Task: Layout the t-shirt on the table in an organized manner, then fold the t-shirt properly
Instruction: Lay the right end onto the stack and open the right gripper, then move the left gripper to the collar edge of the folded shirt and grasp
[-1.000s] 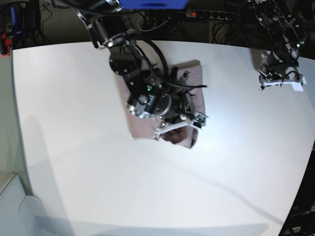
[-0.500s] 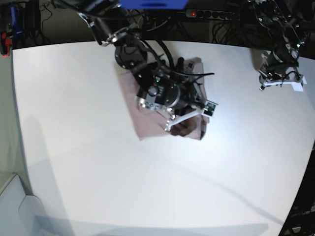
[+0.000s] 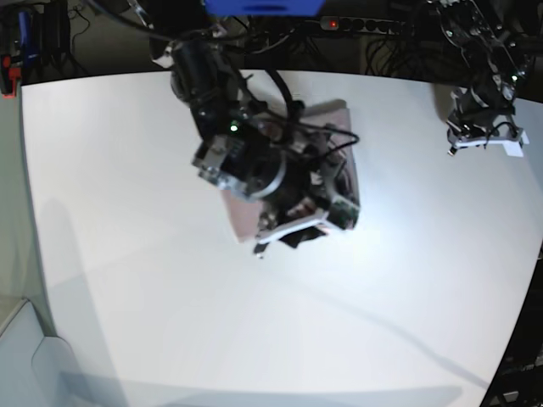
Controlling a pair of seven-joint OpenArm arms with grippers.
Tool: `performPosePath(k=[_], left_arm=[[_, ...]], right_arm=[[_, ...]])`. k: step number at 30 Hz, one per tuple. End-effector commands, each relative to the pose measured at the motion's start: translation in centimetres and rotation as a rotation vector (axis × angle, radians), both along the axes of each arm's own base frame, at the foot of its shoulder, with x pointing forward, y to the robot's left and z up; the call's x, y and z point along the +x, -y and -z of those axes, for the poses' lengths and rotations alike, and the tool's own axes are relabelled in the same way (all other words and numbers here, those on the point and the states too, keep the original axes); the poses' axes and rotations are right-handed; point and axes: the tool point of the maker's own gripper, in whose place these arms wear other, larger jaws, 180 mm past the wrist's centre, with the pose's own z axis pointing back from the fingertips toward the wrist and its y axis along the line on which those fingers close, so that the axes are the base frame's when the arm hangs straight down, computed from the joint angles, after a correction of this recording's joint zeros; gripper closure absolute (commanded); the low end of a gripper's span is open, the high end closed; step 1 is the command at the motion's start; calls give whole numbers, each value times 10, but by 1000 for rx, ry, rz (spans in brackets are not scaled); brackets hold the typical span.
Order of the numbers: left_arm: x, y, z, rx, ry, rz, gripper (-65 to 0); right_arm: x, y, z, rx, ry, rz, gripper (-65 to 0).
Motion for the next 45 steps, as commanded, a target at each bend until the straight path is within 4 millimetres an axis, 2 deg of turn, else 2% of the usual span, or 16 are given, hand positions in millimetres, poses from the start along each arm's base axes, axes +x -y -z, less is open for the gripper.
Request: performPosePath(k=[1, 6, 9, 12, 14, 16, 22, 26, 30, 32, 34, 40, 45], left_arm=[[6, -2, -9, 4, 31, -1, -3], [9, -2, -12, 4, 40, 1, -3], [9, -2, -12, 4, 41, 0, -3], [9, -2, -10, 1, 39, -2, -3], [10, -2, -10, 1, 40, -3, -3], [12, -2, -11, 1, 44, -1, -3], [14, -1, -13, -1, 50, 1, -3], [14, -1, -13, -1, 50, 0, -3], [14, -2, -12, -1, 50, -1, -3], [14, -2, -12, -1, 50, -1, -3], [14, -2, -12, 0, 51, -2, -3], [15, -7, -15, 15, 50, 0, -3], [14, -5, -16, 15, 51, 6, -3]], right_arm=[[9, 14, -4, 4, 17, 39, -344], [28, 83, 15, -18, -29, 234, -321], [29, 118, 26, -48, -52, 316, -244], [16, 130, 43, -75, -93, 331, -131], [5, 128, 52, -75, -123, 325, -83], [-3, 125, 58, -71, -145, 321, -66], [-29, 80, 64, -51, -180, 199, -66], [-60, 41, 69, -77, -189, 35, -66], [-104, 5, 77, -139, -177, -189, -65], [-121, -2, 81, -163, -175, -262, -64], [-129, -5, 79, -172, -164, -297, -64], [-128, -4, 56, -138, -107, -291, -64], [-91, 25, 55, -126, -107, -132, -64]])
